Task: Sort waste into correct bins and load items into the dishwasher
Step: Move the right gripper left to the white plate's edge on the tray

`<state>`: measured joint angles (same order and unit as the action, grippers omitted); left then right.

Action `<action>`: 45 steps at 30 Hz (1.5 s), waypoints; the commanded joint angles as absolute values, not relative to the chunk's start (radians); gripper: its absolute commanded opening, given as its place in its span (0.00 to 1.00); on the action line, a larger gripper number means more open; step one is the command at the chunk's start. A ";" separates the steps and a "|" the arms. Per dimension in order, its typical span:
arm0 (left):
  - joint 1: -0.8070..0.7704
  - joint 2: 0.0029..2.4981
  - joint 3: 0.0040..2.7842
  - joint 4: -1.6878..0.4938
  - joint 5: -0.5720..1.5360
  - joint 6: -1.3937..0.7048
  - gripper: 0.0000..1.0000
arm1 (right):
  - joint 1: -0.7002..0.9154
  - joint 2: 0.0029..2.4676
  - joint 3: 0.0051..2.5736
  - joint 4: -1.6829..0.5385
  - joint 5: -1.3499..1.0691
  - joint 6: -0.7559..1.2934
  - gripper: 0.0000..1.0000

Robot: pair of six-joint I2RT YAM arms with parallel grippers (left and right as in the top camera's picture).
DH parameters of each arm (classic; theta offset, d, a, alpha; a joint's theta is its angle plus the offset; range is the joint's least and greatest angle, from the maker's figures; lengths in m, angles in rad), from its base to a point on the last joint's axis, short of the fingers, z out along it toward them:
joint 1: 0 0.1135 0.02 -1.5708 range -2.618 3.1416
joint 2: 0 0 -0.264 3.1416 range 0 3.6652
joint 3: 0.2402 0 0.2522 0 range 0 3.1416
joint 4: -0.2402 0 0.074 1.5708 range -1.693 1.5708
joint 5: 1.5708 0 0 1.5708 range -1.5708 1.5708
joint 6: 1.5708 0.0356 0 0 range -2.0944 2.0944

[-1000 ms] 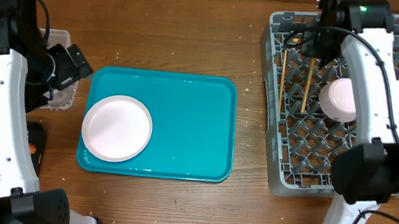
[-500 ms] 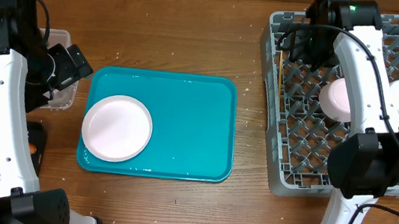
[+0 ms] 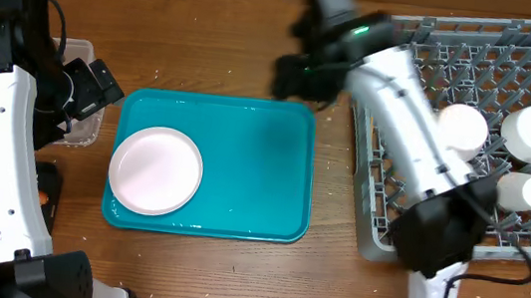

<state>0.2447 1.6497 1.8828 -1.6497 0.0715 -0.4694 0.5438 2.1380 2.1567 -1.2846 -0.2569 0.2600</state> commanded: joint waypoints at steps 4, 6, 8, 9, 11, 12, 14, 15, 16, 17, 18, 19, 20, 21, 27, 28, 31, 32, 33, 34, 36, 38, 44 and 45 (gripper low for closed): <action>0.248 1.651 1.879 -1.647 0.071 -0.479 1.00 | 0.780 2.243 2.159 -1.189 -0.152 0.443 0.75; 0.248 1.651 1.879 -1.647 0.071 -0.479 1.00 | 0.836 2.299 2.159 -1.170 -0.111 0.455 0.74; 0.248 1.651 1.879 -1.647 0.071 -0.479 1.00 | 0.875 2.347 2.159 -1.167 -0.056 0.495 0.69; 0.249 1.651 1.879 -1.647 0.071 -0.479 1.00 | 0.888 2.364 2.159 -1.166 -0.045 0.501 0.67; 0.248 1.651 1.879 -1.647 0.071 -0.479 1.00 | 0.912 2.401 2.159 -1.159 -0.046 0.505 0.65; 0.248 1.651 1.879 -1.647 0.071 -0.479 1.00 | 0.922 2.416 2.159 -1.156 -0.045 0.512 0.65; 0.248 1.651 1.879 -1.647 0.071 -0.479 1.00 | 0.933 2.436 2.159 -1.155 -0.042 0.529 0.63; 0.248 1.651 1.879 -1.647 0.071 -0.479 1.00 | 0.937 2.450 2.159 -1.156 -0.041 0.529 0.61; 0.248 1.651 1.879 -1.647 0.071 -0.479 1.00 | 0.937 2.462 2.159 -1.156 -0.037 0.530 0.59; 0.248 1.651 1.879 -1.647 0.071 -0.479 1.00 | 0.937 2.465 2.159 -1.156 -0.032 0.532 0.56; 0.248 1.651 1.879 -1.647 0.071 -0.479 1.00 | 0.937 2.473 2.159 -1.160 -0.019 0.546 0.51; 0.248 1.651 1.879 -1.647 0.071 -0.479 1.00 | 0.937 2.477 2.159 -1.168 0.001 0.562 0.42; 0.248 1.651 1.879 -1.647 0.071 -0.479 1.00 | 0.937 2.479 2.159 -1.172 0.011 0.567 0.37; 0.248 1.651 1.879 -1.647 0.071 -0.479 1.00 | 0.937 2.479 2.159 -1.186 0.042 0.587 0.31; 0.248 1.651 1.879 -1.647 0.071 -0.479 1.00 | 0.906 2.478 2.159 -1.275 0.130 0.622 0.09; 0.248 1.651 1.879 -1.647 0.071 -0.479 1.00 | 0.900 2.478 2.159 -1.285 0.131 0.622 0.06; 0.249 1.651 1.879 -1.647 0.071 -0.479 1.00 | 0.859 2.478 2.159 -1.343 0.151 0.624 0.04; 0.249 1.651 1.879 -1.647 0.071 -0.479 1.00 | 0.844 2.478 2.159 -1.369 0.173 0.632 0.04; 0.248 1.651 1.879 -1.647 0.071 -0.479 1.00 | 0.831 2.478 2.159 -1.392 0.196 0.641 0.04; 0.248 1.651 1.879 -1.647 0.071 -0.479 1.00 | 0.807 2.476 2.160 -1.435 0.239 0.665 0.04; 0.248 1.651 1.879 -1.647 0.071 -0.479 1.00 | 0.771 2.472 2.160 -1.482 0.274 0.667 0.04; 0.248 1.651 1.879 -1.647 0.071 -0.479 1.00 | 0.718 2.467 2.161 -1.528 0.291 0.667 0.04; 0.248 1.651 1.879 -1.647 0.071 -0.479 1.00 | 0.677 2.442 2.161 -1.539 0.242 0.621 0.06; 0.248 1.651 1.879 -1.647 0.071 -0.479 1.00 | 0.677 2.433 2.161 -1.540 0.242 0.621 0.09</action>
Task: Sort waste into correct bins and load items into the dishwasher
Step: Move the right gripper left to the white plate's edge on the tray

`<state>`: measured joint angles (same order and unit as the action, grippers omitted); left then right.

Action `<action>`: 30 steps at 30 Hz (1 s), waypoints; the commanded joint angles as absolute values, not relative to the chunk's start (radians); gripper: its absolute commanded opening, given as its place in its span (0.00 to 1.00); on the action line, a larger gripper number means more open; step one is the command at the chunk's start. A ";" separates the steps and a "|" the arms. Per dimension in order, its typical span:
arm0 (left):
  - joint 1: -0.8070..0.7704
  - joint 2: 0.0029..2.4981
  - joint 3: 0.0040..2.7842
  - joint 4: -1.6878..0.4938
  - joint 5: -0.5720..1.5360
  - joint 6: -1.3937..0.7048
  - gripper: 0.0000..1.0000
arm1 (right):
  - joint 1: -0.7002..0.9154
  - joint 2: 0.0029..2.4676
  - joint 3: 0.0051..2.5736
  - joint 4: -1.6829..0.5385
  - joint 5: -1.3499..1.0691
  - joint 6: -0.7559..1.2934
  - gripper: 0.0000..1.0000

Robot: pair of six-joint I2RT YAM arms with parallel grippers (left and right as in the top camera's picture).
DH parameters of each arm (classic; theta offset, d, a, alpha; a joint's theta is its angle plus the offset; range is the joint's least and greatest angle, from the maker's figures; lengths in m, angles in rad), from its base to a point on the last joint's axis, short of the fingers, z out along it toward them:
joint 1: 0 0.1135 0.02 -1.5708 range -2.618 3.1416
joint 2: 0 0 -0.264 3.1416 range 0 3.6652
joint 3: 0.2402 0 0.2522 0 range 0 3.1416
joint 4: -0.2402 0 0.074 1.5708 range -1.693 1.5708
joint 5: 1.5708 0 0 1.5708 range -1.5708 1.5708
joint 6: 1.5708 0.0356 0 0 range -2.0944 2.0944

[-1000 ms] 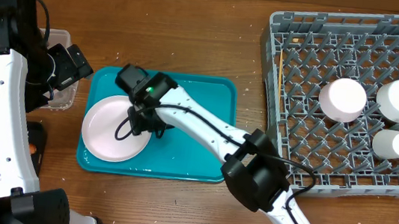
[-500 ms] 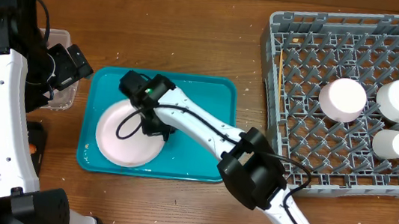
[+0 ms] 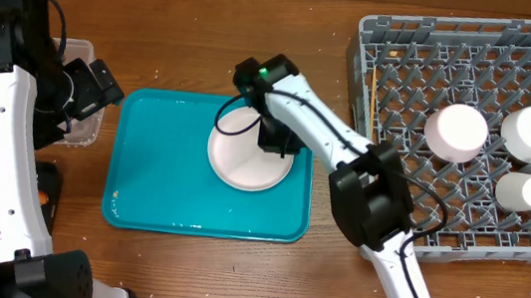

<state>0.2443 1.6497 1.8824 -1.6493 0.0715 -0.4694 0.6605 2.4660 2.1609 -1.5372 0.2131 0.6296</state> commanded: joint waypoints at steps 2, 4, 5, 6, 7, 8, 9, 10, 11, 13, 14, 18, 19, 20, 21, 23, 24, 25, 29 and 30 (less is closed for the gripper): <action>0.248 1.651 1.879 -1.646 0.071 -0.479 1.00 | 0.678 2.411 2.161 -1.542 0.241 0.621 0.18; 0.248 1.651 1.879 -1.645 0.071 -0.479 1.00 | 0.678 2.383 2.161 -1.548 0.229 0.621 0.44; 0.248 1.651 1.879 -1.645 0.071 -0.479 1.00 | 0.678 2.368 2.161 -1.552 0.218 0.621 0.52; 0.248 1.651 1.879 -1.645 0.071 -0.479 1.00 | 0.678 2.352 2.161 -1.559 0.208 0.621 0.57; 0.248 1.651 1.879 -1.645 0.071 -0.479 1.00 | 0.678 2.338 2.161 -1.567 0.204 0.621 0.58; 0.248 1.651 1.879 -1.645 0.071 -0.479 1.00 | 0.678 2.320 2.161 -1.574 0.200 0.621 0.58; 0.249 1.651 1.879 -1.645 0.071 -0.479 1.00 | 0.678 2.305 2.161 -1.574 0.191 0.620 0.57; 0.249 1.651 1.879 -1.645 0.071 -0.479 1.00 | 0.678 2.294 2.161 -1.567 0.176 0.614 0.56; 0.248 1.651 1.879 -1.645 0.071 -0.479 1.00 | 0.683 2.277 2.161 -1.536 0.118 0.565 0.55; 0.248 1.651 1.879 -1.645 0.071 -0.479 1.00 | 0.697 2.270 2.161 -1.457 -0.027 0.443 0.55; 0.248 1.651 1.879 -1.645 0.071 -0.479 1.00 | 0.714 2.271 2.161 -1.390 -0.133 0.341 0.55; 0.248 1.651 1.879 -1.645 0.071 -0.479 1.00 | 0.772 2.281 2.161 -1.263 -0.159 0.228 0.62; 0.248 1.651 1.879 -1.645 0.071 -0.479 1.00 | 0.787 2.288 2.161 -1.243 -0.159 0.205 0.64; 0.248 1.651 1.879 -1.645 0.071 -0.479 1.00 | 0.810 2.300 2.161 -1.221 -0.159 0.184 0.67; 0.249 1.651 1.879 -1.645 0.071 -0.479 1.00 | 0.827 2.306 2.160 -1.209 -0.158 0.177 0.68; 0.249 1.651 1.879 -1.645 0.071 -0.479 1.00 | 0.857 2.327 2.159 -1.193 -0.131 0.178 0.68; 0.249 1.651 1.879 -1.645 0.071 -0.479 1.00 | 0.872 2.336 2.159 -1.194 -0.105 0.179 0.68; 0.249 1.651 1.879 -1.645 0.071 -0.479 1.00 | 0.883 2.348 2.159 -1.193 -0.089 0.181 0.68; 0.248 1.651 1.879 -1.645 0.071 -0.479 1.00 | 0.903 2.384 2.159 -1.185 -0.075 0.186 0.68; 0.248 1.651 1.879 -1.645 0.071 -0.479 1.00 | 0.903 2.398 2.159 -1.186 -0.065 0.192 0.68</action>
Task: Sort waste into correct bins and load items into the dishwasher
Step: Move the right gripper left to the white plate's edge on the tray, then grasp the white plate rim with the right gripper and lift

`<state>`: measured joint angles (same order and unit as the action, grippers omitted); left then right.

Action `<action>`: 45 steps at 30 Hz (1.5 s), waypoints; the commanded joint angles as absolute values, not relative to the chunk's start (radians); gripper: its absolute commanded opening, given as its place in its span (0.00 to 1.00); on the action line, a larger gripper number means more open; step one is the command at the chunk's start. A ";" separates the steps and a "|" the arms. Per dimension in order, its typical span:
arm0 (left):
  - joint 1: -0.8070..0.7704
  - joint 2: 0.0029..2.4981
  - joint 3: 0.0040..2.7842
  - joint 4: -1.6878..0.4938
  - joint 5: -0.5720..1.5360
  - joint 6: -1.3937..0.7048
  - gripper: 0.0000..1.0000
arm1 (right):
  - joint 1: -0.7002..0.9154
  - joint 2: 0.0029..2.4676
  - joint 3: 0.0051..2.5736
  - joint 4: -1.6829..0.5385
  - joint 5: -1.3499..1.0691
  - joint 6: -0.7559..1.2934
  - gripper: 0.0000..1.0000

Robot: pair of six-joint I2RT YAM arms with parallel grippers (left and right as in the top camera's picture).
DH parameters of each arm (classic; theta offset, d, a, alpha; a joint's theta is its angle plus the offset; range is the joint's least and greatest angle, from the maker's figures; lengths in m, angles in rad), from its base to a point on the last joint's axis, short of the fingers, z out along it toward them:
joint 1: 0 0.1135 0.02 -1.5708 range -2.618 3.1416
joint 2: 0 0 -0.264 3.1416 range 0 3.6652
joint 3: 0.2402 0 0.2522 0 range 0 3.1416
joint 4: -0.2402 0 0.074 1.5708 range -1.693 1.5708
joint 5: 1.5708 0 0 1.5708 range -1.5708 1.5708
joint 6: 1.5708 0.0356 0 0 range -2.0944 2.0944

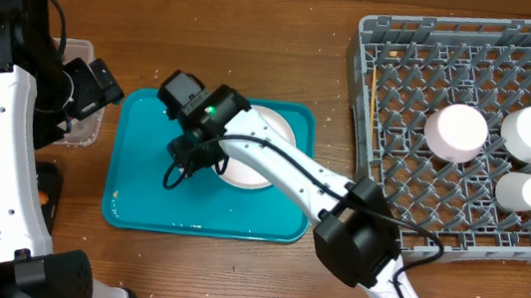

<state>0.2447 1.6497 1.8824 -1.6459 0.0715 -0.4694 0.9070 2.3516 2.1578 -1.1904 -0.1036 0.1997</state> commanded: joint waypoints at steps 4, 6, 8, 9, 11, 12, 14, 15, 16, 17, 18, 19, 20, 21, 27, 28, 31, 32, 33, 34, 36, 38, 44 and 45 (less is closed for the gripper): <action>0.248 1.651 1.879 -1.645 0.071 -0.479 1.00 | 0.903 2.424 2.159 -1.187 -0.027 0.221 0.67; 0.248 1.651 1.879 -1.645 0.071 -0.479 1.00 | 0.903 2.439 2.159 -1.186 -0.027 0.238 0.66; 0.248 1.651 1.879 -1.645 0.071 -0.479 1.00 | 0.903 2.457 2.159 -1.190 -0.027 0.240 0.63; 0.248 1.651 1.879 -1.645 0.071 -0.479 1.00 | 0.903 2.465 2.159 -1.193 -0.027 0.240 0.62; 0.248 1.651 1.879 -1.645 0.071 -0.479 1.00 | 0.903 2.473 2.159 -1.198 -0.027 0.240 0.59; 0.248 1.651 1.879 -1.645 0.071 -0.479 1.00 | 0.903 2.473 2.159 -1.198 -0.023 0.255 0.56; 0.248 1.651 1.879 -1.645 0.071 -0.479 1.00 | 0.903 2.473 2.159 -1.198 -0.015 0.267 0.50; 0.248 1.651 1.879 -1.645 0.071 -0.479 1.00 | 0.903 2.473 2.159 -1.198 -0.015 0.267 0.50; 0.248 1.651 1.879 -1.645 0.071 -0.479 1.00 | 0.903 2.473 2.159 -1.198 -0.015 0.267 0.49; 0.248 1.651 1.879 -1.645 0.071 -0.479 1.00 | 0.903 2.473 2.159 -1.198 -0.015 0.267 0.49; 0.248 1.651 1.879 -1.645 0.071 -0.479 1.00 | 0.903 2.473 2.159 -1.198 -0.015 0.267 0.49; 0.248 1.651 1.879 -1.645 0.071 -0.479 1.00 | 0.903 2.473 2.159 -1.199 -0.016 0.267 0.49; 0.248 1.651 1.879 -1.645 0.071 -0.479 1.00 | 0.903 2.473 2.159 -1.201 -0.016 0.274 0.49; 0.248 1.651 1.879 -1.645 0.071 -0.479 1.00 | 0.903 2.473 2.159 -1.203 -0.017 0.290 0.49; 0.248 1.651 1.879 -1.645 0.071 -0.479 1.00 | 0.902 2.469 2.167 -1.248 -0.031 0.336 0.36; 0.248 1.651 1.879 -1.645 0.071 -0.479 0.99 | 0.902 2.465 2.178 -1.264 -0.031 0.353 0.36; 0.248 1.651 1.879 -1.645 0.071 -0.479 1.00 | 0.902 2.442 2.246 -1.319 -0.031 0.394 0.37; 0.248 1.651 1.879 -1.645 0.071 -0.479 1.00 | 0.901 2.431 2.268 -1.334 -0.031 0.394 0.37; 0.248 1.651 1.879 -1.645 0.071 -0.479 1.00 | 0.897 2.403 2.321 -1.367 -0.029 0.394 0.41; 0.248 1.651 1.879 -1.645 0.071 -0.479 1.00 | 0.893 2.389 2.341 -1.380 -0.025 0.394 0.44; 0.248 1.651 1.879 -1.645 0.071 -0.479 1.00 | 0.877 2.354 2.397 -1.420 0.005 0.402 0.55; 0.248 1.651 1.879 -1.645 0.071 -0.479 1.00 | 0.848 2.328 2.423 -1.460 0.080 0.461 1.00; 0.248 1.651 1.879 -1.645 0.071 -0.479 1.00 | 0.676 2.318 2.407 -1.583 0.134 0.604 1.00; 0.248 1.651 1.879 -1.645 0.071 -0.479 1.00 | 0.638 2.318 2.399 -1.597 0.125 0.619 1.00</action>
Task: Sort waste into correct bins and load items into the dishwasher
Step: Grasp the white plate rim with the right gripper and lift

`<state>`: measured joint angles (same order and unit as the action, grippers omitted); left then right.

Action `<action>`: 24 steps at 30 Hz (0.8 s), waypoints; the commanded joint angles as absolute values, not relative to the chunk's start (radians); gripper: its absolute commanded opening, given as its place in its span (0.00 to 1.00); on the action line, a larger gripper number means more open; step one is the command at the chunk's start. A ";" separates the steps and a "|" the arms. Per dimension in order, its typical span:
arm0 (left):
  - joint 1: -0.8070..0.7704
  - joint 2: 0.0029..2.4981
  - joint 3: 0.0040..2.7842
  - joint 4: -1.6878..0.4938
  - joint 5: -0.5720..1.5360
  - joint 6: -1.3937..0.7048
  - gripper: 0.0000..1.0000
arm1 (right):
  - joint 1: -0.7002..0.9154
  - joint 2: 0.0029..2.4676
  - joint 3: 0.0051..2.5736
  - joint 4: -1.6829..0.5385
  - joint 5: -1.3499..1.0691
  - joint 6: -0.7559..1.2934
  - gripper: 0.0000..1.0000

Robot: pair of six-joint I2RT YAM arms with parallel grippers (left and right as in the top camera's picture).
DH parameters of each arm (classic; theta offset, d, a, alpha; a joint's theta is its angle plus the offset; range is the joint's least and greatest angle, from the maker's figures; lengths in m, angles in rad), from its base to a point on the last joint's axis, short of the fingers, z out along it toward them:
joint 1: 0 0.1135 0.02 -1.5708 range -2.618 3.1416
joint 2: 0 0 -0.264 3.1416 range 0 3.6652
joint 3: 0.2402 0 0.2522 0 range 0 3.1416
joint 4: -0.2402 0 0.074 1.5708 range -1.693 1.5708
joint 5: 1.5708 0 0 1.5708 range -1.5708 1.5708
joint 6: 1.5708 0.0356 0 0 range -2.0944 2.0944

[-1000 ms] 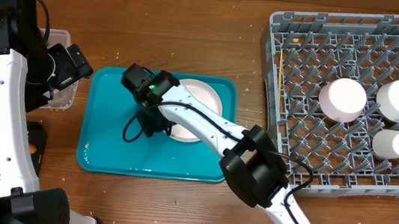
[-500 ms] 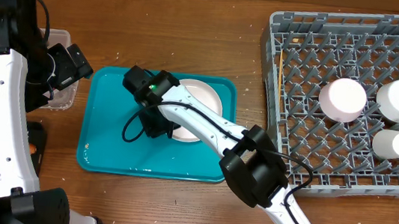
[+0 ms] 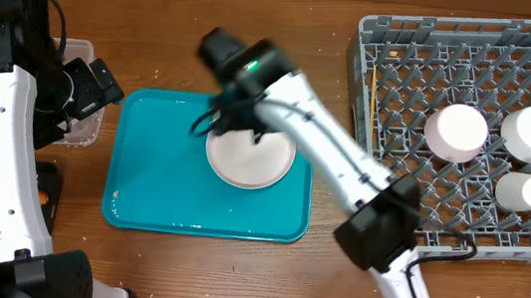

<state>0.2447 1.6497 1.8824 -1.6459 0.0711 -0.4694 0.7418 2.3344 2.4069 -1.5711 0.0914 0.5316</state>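
Note:
A white plate (image 3: 252,163) lies on the right half of the teal tray (image 3: 156,187). My right gripper (image 3: 217,120) hangs over the plate's upper left rim, blurred by motion, so its jaws cannot be read. The right arm reaches in from the lower right across the tray's corner. To the right stands the grey dish rack (image 3: 391,103) with three white cups (image 3: 456,131) upside down in it. My left gripper (image 3: 100,87) rests at the tray's upper left corner, and its fingers do not show clearly.
A clear plastic container (image 3: 84,53) stands left of the tray, partly under the left gripper. A dark object with an orange patch (image 3: 45,194) lies at the far left, by the left arm's base. A cardboard wall closes the back of the table.
My right gripper has moved from the plate's left side, over the tray's middle, up and right to the plate's upper left rim. The plate lies about where it was. The left arm is unmoved.
The plate first lay on the tray's left half while my right gripper was behind the tray near the rack. Then the plate lay on the tray's right half with the gripper on it. The gripper then stood left of the plate, and now at its upper left rim.

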 commanded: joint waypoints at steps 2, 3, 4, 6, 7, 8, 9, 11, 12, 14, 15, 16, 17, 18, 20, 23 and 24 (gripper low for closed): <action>0.248 1.651 1.879 -1.645 0.071 -0.479 1.00 | 0.584 2.318 2.382 -1.605 0.084 0.625 1.00; 0.248 1.651 1.879 -1.645 0.071 -0.479 1.00 | 0.555 2.318 2.368 -1.605 0.050 0.625 1.00; 0.248 1.651 1.879 -1.645 0.071 -0.479 1.00 | 0.530 2.318 2.350 -1.604 0.022 0.625 1.00; 0.248 1.651 1.879 -1.645 0.071 -0.479 1.00 | 0.493 2.318 2.308 -1.602 0.004 0.625 1.00; 0.248 1.651 1.879 -1.645 0.071 -0.479 1.00 | 0.486 2.318 2.290 -1.597 0.002 0.625 1.00; 0.248 1.651 1.879 -1.645 0.071 -0.479 1.00 | 0.482 2.318 2.260 -1.580 -0.009 0.625 0.99; 0.248 1.651 1.879 -1.645 0.071 -0.479 1.00 | 0.482 2.318 2.240 -1.564 -0.023 0.625 0.98; 0.248 1.651 1.879 -1.645 0.071 -0.479 1.00 | 0.488 2.318 2.182 -1.506 -0.079 0.620 0.95; 0.248 1.651 1.879 -1.645 0.071 -0.479 1.00 | 0.504 2.318 2.140 -1.460 -0.117 0.613 0.95; 0.248 1.651 1.879 -1.645 0.071 -0.479 1.00 | 0.521 2.318 2.101 -1.417 -0.136 0.614 0.94; 0.248 1.651 1.879 -1.645 0.071 -0.479 1.00 | 0.530 2.318 2.085 -1.401 -0.137 0.619 0.93; 0.248 1.651 1.879 -1.645 0.071 -0.479 1.00 | 0.544 2.318 2.064 -1.380 -0.136 0.627 0.92; 0.248 1.651 1.879 -1.645 0.071 -0.479 1.00 | 0.551 2.318 2.046 -1.365 -0.136 0.630 0.92; 0.248 1.651 1.879 -1.645 0.071 -0.479 1.00 | 0.558 2.318 2.030 -1.351 -0.136 0.631 0.91; 0.248 1.651 1.879 -1.645 0.071 -0.479 1.00 | 0.568 2.318 1.996 -1.325 -0.136 0.634 0.90; 0.248 1.651 1.879 -1.645 0.071 -0.479 1.00 | 0.571 2.318 1.949 -1.309 -0.136 0.638 0.83; 0.248 1.651 1.879 -1.645 0.071 -0.479 1.00 | 0.571 2.318 1.935 -1.308 -0.136 0.637 0.78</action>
